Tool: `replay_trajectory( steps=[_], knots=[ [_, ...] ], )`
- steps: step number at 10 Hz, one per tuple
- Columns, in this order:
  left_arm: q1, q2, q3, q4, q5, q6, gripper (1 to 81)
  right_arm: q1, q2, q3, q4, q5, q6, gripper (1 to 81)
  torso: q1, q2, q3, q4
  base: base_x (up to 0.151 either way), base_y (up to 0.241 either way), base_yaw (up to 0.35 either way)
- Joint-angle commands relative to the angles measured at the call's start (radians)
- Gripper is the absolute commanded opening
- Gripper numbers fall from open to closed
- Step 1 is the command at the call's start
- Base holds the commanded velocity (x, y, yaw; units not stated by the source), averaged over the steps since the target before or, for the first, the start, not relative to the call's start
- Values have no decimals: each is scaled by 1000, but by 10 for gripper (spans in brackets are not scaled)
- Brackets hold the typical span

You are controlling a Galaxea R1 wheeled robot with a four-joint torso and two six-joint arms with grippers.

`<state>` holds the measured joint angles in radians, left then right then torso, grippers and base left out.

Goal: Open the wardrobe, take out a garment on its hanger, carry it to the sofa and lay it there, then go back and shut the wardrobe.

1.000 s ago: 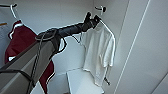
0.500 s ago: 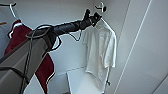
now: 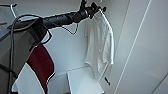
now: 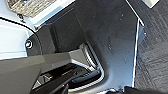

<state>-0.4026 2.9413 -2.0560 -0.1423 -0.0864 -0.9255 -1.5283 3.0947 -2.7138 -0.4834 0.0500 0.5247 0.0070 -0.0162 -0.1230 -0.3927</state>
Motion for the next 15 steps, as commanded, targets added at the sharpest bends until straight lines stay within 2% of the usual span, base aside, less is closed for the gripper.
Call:
replay_trajectory(
  steps=[1,2,4,5,6,7,8,13,15],
  knots=[
    [-203,-28,20,23,-39,10,10,38,-2,2,2,-48,1,811,0,0,0,95,0,0,0],
    [-190,-42,36,33,-26,11,10,39,0,2,2,-48,0,811,0,0,0,115,0,0,0],
    [-169,-56,66,76,10,11,10,39,-5,2,2,-48,0,811,0,0,0,180,0,0,0],
    [-161,-53,69,93,27,10,10,39,-9,0,2,-48,0,811,0,0,0,116,0,0,0],
    [-153,-51,69,110,55,10,10,41,-18,0,3,-48,3,811,0,0,0,151,0,0,0],
    [-135,-45,69,136,86,10,10,42,-22,0,3,-47,3,811,0,0,0,174,0,0,0],
    [-117,-45,78,160,120,10,10,44,-23,0,3,-42,3,811,0,0,0,183,0,0,0],
    [-81,-99,346,211,145,11,10,38,-23,0,-1,-24,-3,811,0,0,0,182,0,0,0],
    [-77,-46,344,205,142,10,10,38,-26,5,-3,-15,-5,811,0,0,0,182,0,0,0]
  ],
)
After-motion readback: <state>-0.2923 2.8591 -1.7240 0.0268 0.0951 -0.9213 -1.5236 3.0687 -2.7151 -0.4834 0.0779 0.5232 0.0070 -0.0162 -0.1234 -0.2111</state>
